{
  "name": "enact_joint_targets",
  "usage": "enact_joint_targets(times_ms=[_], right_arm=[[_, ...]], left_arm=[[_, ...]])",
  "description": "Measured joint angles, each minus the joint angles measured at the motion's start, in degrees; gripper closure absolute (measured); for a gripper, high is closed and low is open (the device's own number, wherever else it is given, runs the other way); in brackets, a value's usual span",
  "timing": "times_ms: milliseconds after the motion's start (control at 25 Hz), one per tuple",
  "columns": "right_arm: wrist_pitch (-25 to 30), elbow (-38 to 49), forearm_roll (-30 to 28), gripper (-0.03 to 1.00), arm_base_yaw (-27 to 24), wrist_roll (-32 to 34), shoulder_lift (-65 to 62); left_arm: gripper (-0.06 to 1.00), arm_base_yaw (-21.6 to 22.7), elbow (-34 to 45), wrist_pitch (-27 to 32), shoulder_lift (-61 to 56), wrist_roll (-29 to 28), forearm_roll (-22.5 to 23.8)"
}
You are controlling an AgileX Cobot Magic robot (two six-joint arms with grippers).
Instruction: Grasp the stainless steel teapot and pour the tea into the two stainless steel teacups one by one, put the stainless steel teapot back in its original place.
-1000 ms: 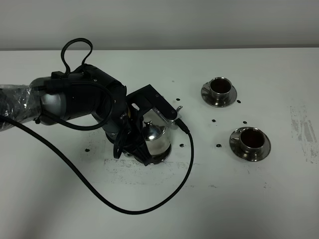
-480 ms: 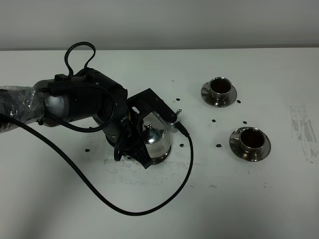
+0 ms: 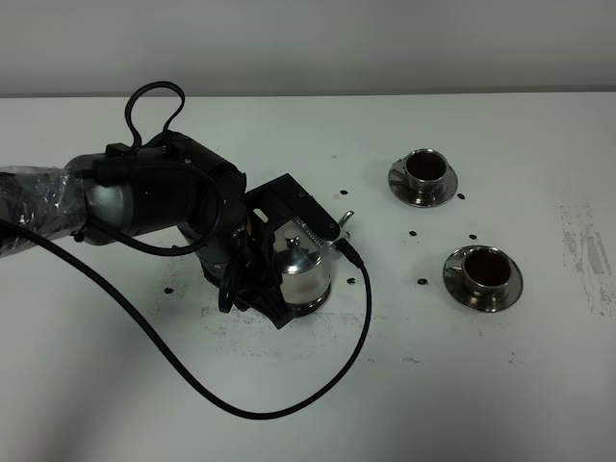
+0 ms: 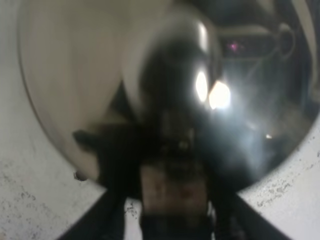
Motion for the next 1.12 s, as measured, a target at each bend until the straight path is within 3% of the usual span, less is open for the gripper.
enact_joint_targets(times_ms=[200, 600, 760, 960, 1120], right_arm=[[0.0, 0.0, 0.0, 0.52, 0.0, 0.0, 0.0], [0.0, 0.0, 0.0, 0.52, 0.0, 0.0, 0.0], [0.0, 0.0, 0.0, 0.52, 0.0, 0.0, 0.0], [0.0, 0.0, 0.0, 0.52, 0.0, 0.0, 0.0], [0.0, 0.0, 0.0, 0.52, 0.0, 0.0, 0.0]], left_arm=[[0.4, 0.0, 0.0, 0.4, -2.0, -0.1, 0.0], [0.41, 0.0, 0.0, 6.1, -20.7, -0.5, 0.1], [0.43, 0.8, 0.0, 11.5, -26.4, -1.6, 0.0], [0.43, 8.0, 0.9, 18.8, -32.6, -12.7, -0.1], [0.43, 15.1, 6.5, 20.8, -40.1, -14.5, 0.1]])
